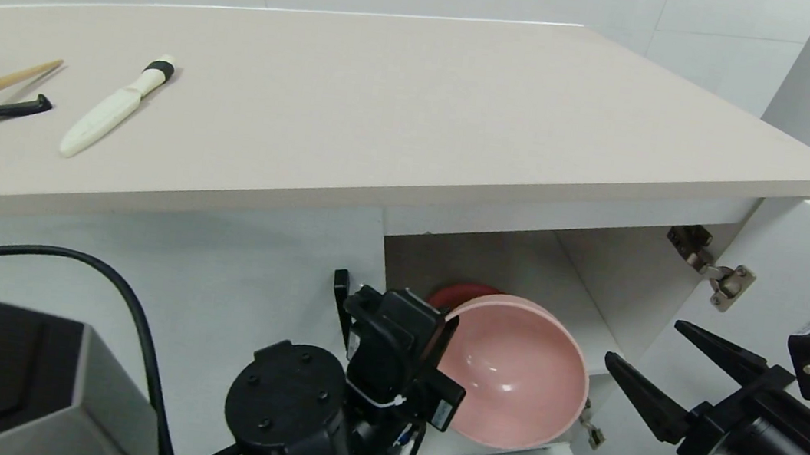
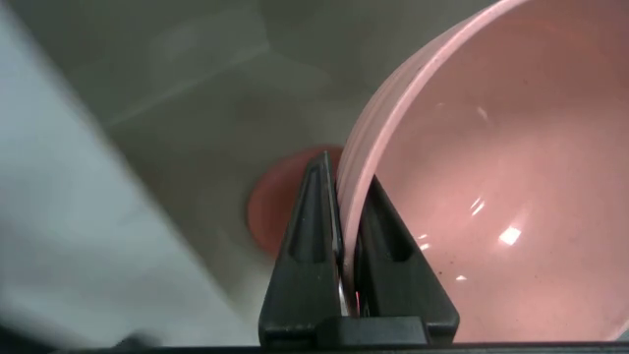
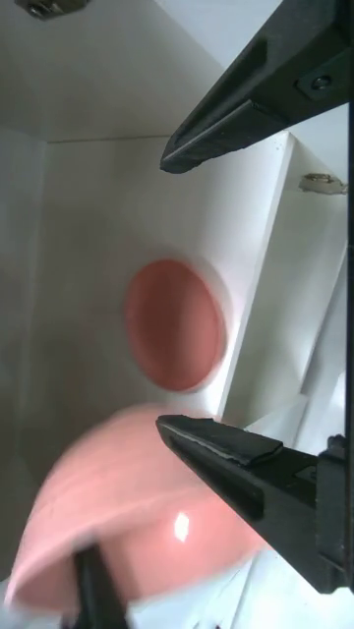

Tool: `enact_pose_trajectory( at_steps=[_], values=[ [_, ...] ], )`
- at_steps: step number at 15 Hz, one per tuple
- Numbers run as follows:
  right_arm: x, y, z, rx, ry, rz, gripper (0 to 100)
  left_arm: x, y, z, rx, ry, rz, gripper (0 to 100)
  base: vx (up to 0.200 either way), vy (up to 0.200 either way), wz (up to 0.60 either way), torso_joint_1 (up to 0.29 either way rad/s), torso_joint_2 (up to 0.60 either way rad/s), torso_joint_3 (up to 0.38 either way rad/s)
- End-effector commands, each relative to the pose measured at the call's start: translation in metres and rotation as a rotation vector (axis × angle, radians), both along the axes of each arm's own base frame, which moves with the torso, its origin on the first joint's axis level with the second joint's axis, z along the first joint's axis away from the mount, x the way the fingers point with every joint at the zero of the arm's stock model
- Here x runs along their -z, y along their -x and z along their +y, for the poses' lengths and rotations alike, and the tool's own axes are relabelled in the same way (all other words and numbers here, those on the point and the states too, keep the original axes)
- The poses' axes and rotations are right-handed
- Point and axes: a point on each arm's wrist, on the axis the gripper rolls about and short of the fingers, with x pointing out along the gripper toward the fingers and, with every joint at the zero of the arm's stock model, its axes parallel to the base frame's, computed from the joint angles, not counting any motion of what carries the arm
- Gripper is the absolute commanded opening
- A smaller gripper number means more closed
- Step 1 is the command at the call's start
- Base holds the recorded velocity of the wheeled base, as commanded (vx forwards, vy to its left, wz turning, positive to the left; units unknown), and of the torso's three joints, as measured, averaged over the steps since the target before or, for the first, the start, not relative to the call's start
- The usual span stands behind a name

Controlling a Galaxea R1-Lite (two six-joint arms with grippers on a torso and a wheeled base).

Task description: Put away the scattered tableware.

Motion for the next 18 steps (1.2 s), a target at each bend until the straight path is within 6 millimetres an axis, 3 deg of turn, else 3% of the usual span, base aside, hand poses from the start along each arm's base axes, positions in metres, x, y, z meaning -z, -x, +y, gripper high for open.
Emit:
enact_pose_trajectory(
  at_steps=[1, 4, 9, 14, 18],
  values=[
    [-0.003, -0.001, -0.001, 0.005, -0.008, -0.015, 100, 0.017, -0.008, -0.01, -0.026, -0.028, 0.024, 0, 0.0, 0.0, 0.0, 0.0, 0.0, 0.0],
    [-0.005, -0.003, -0.001, 0.009, -0.012, -0.023, 100, 0.024, -0.015, -0.015, -0.1, -0.028, 0.027, 0, 0.0, 0.0, 0.0, 0.0, 0.0, 0.0],
    [0.003, -0.006, 0.0, 0.014, 0.005, 0.015, 100, 0.025, -0.049, -0.061, -0.166, 0.07, -0.052, 0, 0.0, 0.0, 0.0, 0.0, 0.0, 0.0],
    [0.015, -0.03, -0.016, 0.135, 0.021, 0.067, 100, 0.021, -0.042, -0.073, -0.155, 0.094, -0.064, 0, 0.0, 0.0, 0.0, 0.0, 0.0, 0.0],
    [0.018, -0.034, -0.017, 0.144, 0.024, 0.079, 100, 0.025, -0.045, -0.079, -0.179, 0.104, -0.063, 0, 0.0, 0.0, 0.0, 0.0, 0.0, 0.0]
  ],
)
